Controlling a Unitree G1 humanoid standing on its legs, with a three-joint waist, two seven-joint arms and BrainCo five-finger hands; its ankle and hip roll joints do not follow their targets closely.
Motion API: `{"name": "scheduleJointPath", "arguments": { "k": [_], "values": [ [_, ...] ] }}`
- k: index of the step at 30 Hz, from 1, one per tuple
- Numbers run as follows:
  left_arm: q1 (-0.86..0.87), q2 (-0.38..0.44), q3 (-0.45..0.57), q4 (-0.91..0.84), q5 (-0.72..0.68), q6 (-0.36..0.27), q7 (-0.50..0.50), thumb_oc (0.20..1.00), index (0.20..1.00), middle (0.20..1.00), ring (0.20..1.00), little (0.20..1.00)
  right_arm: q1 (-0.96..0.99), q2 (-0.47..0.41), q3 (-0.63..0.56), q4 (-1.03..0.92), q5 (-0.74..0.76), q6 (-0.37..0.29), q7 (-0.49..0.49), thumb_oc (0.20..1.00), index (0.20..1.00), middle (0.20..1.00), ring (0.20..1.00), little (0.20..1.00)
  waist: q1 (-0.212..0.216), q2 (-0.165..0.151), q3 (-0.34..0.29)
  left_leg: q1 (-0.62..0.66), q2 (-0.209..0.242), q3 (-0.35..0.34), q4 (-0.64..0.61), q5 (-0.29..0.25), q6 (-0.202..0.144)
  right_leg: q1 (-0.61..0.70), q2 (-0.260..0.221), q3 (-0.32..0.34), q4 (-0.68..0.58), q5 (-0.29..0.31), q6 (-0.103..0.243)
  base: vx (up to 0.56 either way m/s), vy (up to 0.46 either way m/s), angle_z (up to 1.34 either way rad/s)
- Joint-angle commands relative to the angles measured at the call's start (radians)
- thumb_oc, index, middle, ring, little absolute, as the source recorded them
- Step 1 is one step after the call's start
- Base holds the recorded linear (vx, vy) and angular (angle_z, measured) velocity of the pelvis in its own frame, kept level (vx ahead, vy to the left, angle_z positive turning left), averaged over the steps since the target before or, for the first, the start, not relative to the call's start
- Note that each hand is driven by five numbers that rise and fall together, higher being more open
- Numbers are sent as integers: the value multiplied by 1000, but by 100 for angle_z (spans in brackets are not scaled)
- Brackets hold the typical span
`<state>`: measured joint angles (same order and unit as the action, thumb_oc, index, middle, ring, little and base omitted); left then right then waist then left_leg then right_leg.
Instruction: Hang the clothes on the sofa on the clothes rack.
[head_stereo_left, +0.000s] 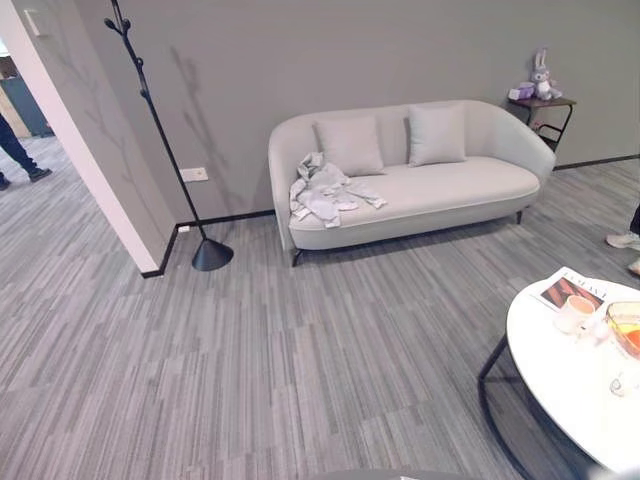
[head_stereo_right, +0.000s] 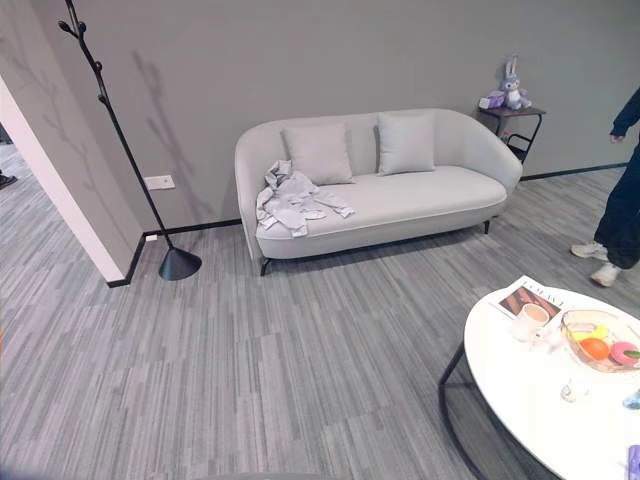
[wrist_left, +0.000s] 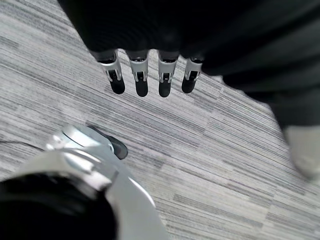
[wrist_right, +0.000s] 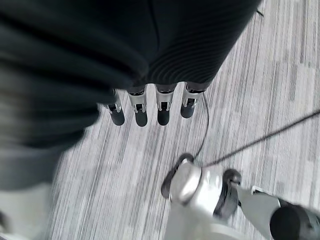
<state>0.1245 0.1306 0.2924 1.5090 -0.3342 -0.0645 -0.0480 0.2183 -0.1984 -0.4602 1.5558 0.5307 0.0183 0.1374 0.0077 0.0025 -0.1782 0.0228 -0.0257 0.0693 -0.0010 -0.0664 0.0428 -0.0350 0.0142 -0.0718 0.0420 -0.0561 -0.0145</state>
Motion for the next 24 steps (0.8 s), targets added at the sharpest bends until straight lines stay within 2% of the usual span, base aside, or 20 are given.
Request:
{"name": "scheduleJointPath", "arguments": {
  "k": [1,6,11,24],
  "values": [
    [-39,-59,-14,51,-9,-11,-11,1000,1000,1000,1000,1000,-67,15,-22,93,-5,-5,7,1000,1000,1000,1000,1000,5,-15,-29,-3,70,-32,-86,91,-116,71,-67,43,-129,151,80,0,0,0],
    [-54,-54,-58,52,0,-17,-7,1000,1000,1000,1000,1000,-88,47,41,49,-20,-17,14,1000,1000,1000,1000,1000,7,-20,-21,-7,66,-32,-86,87,-114,66,-63,49,-129,150,77,-5,1,-2],
    [-80,-57,-193,74,77,-8,-20,1000,1000,1000,1000,1000,-116,103,149,-10,-65,-24,22,1000,1000,1000,1000,1000,5,-26,-11,-4,64,-31,-86,84,-108,64,-59,62,-129,154,68,-5,-8,-4],
    [-90,-39,-201,76,103,-3,-6,1000,1000,1000,1000,1000,-134,126,192,-38,-80,-32,21,1000,1000,1000,1000,1000,12,-32,-2,18,73,-39,-86,93,-105,73,-53,71,-100,150,63,8,-13,-3]
  ]
}}
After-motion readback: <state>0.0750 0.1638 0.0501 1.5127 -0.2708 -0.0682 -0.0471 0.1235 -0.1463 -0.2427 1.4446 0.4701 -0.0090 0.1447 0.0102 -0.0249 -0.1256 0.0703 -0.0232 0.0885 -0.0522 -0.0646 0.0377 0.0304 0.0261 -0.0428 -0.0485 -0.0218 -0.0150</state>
